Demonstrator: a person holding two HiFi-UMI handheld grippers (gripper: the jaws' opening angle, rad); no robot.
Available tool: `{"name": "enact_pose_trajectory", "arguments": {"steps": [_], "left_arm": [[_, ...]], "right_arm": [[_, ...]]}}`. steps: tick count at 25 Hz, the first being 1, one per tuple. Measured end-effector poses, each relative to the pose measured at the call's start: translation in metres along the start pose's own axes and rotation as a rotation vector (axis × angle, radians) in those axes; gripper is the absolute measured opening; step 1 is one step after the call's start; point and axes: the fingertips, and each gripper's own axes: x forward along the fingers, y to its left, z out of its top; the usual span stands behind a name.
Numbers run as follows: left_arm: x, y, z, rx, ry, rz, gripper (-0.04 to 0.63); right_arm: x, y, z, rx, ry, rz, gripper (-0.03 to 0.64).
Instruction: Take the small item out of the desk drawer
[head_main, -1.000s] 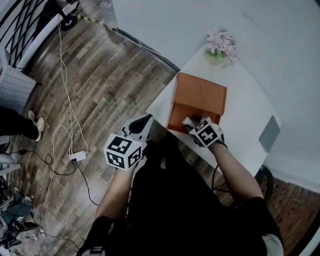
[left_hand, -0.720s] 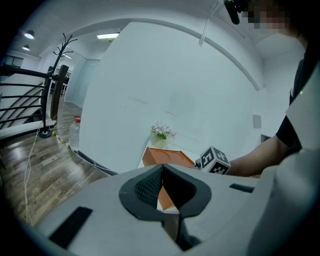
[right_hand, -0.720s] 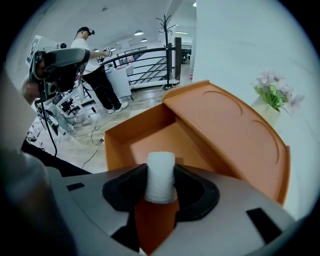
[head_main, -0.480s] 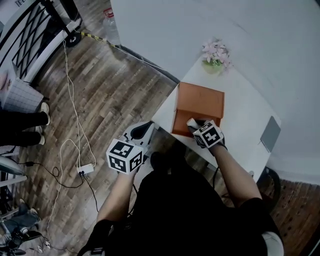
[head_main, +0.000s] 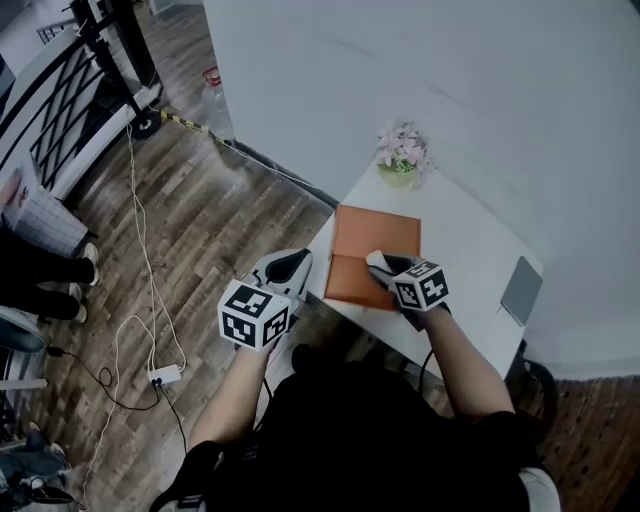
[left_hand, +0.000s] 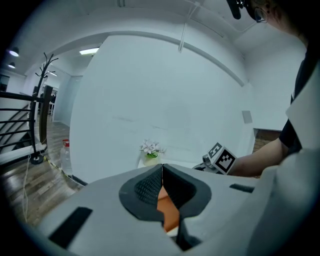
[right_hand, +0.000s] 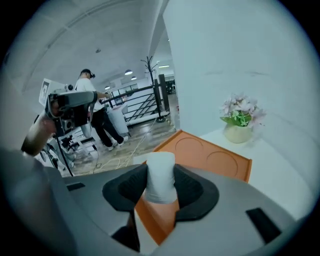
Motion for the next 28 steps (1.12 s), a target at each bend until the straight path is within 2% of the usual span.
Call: {"name": "enact_pose_trajectory", "arguments": {"steps": [5, 12, 20, 28], "left_arm": [[0.015, -0.019, 0.014, 0.003, -0.003, 0.027, 0.011], [0.029, -0.040, 0.031, 0.007, 0.012, 0.082, 0.011], [0.041, -0.072, 0.056, 0.053, -0.005, 0.120, 0.011], [0.042, -0.095, 0.073, 0.089, -0.039, 0.121, 0.011]], "right_arm": [[-0.040, -0.014, 0.021, 0.047, -0.101, 0.031, 0.164], [-0.096, -0.028, 0.041, 0.050, -0.248, 0.096, 0.164], [-0.161, -0.042, 0.052, 0.104, -0.438, 0.176, 0.163], [-0.234, -0.038, 0.084, 0.010, -0.642, 0.166, 0.163]]}}
